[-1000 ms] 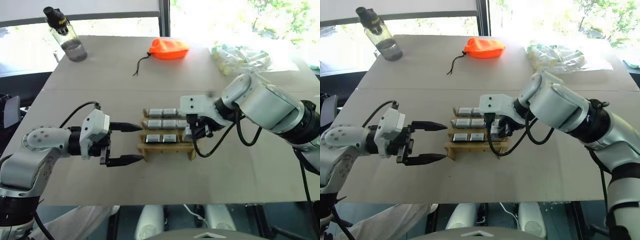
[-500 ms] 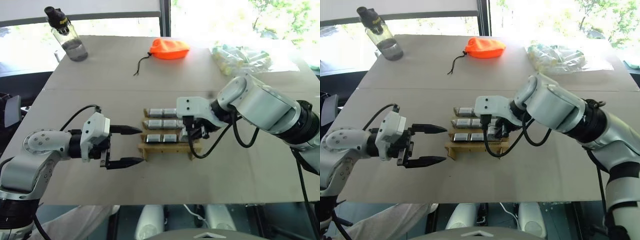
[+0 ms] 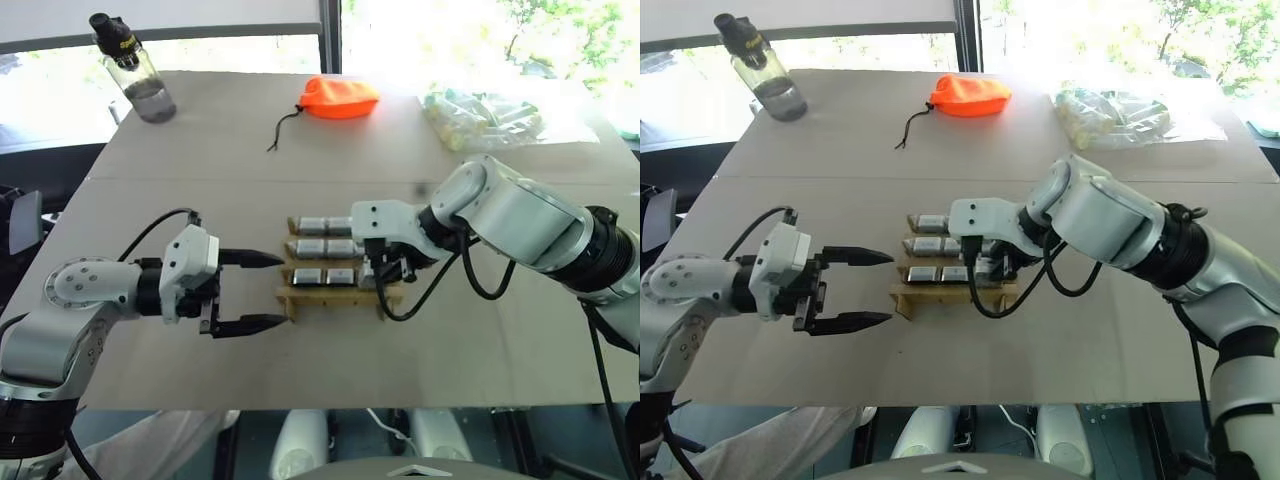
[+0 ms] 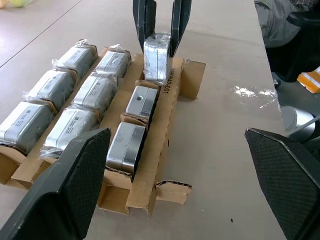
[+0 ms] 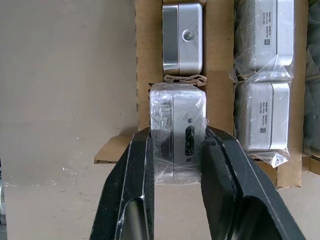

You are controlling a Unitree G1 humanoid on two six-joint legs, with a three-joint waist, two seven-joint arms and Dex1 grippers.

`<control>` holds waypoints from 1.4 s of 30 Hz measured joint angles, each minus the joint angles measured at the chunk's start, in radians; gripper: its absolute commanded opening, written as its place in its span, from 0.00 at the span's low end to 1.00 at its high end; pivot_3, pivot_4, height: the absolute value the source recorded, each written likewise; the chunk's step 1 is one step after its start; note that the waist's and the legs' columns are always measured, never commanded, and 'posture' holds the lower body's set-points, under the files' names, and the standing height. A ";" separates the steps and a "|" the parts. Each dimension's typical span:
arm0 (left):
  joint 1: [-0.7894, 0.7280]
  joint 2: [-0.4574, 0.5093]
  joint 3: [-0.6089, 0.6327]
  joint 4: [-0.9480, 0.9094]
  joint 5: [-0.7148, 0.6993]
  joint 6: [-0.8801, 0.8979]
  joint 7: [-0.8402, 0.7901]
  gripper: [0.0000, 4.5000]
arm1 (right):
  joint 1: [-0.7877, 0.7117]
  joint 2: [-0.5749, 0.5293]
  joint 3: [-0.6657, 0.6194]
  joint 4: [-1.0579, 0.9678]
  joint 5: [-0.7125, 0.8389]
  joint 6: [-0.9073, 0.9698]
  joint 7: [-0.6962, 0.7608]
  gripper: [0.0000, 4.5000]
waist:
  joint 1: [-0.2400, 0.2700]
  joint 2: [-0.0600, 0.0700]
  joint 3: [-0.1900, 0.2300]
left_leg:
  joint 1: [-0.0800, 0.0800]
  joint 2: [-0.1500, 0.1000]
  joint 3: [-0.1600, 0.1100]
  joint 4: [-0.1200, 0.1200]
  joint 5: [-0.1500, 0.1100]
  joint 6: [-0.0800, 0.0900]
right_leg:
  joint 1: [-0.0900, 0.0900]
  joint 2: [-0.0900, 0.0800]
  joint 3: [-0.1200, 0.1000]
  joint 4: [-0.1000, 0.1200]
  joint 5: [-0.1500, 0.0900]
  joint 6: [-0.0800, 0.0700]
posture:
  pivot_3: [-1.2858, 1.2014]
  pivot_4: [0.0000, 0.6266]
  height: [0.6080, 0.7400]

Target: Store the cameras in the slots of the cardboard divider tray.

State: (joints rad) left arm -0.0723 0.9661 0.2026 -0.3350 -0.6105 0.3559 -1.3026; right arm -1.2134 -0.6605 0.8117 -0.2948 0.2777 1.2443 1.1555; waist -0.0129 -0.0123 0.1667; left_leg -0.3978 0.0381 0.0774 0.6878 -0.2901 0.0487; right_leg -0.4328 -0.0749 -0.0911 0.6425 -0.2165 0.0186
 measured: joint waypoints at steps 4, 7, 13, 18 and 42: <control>0.001 0.000 0.004 0.000 0.000 -0.001 0.001 0.99 | 0.001 0.002 0.005 0.019 -0.001 -0.017 -0.005 0.16 | 0.000 0.000 0.000 | 0.000 0.000 0.000 0.000 0.000 0.000 | 0.000 0.000 0.000 0.000 0.000 0.000 | 0.52 0.24 0.89; 0.007 0.000 0.004 -0.001 0.000 -0.001 0.001 0.99 | 0.001 0.003 0.008 0.028 -0.006 -0.030 -0.007 0.16 | 0.000 0.000 0.000 | 0.000 0.000 0.000 0.000 0.000 0.000 | 0.000 0.000 0.000 0.000 0.000 0.000 | 0.52 0.24 0.89; 0.018 0.000 0.006 -0.008 0.000 -0.002 0.012 0.99 | 0.014 0.008 0.037 0.042 -0.028 -0.050 -0.027 0.16 | 0.002 0.000 0.000 | 0.000 0.000 0.000 0.000 0.000 0.000 | 0.000 0.000 0.000 0.000 0.000 0.000 | 0.52 0.24 0.89; 0.017 -0.001 0.006 -0.008 0.000 -0.006 0.020 0.99 | 0.022 0.014 0.039 0.039 -0.032 -0.048 -0.036 0.39 | 0.003 0.000 0.000 | -0.001 -0.001 0.000 0.000 0.000 0.000 | 0.000 -0.001 -0.001 -0.001 0.000 0.000 | 0.52 0.24 0.89; 0.064 -0.023 0.022 -0.023 0.019 -0.013 0.069 0.99 | 0.547 -0.276 -0.688 -0.005 0.322 -0.211 0.162 0.73 | 0.017 -0.002 -0.001 | 0.000 -0.001 -0.003 -0.001 0.000 0.000 | 0.003 -0.002 -0.004 -0.003 0.000 0.000 | 0.52 0.24 0.89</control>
State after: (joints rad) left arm -0.0079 0.9435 0.2250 -0.3577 -0.5920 0.3431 -1.2336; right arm -0.6664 -0.9361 0.1233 -0.3001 0.5994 1.0332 1.3179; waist 0.0044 -0.0143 0.1656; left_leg -0.3977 0.0374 0.0745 0.6869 -0.2903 0.0489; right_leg -0.4293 -0.0772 -0.0948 0.6400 -0.2165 0.0188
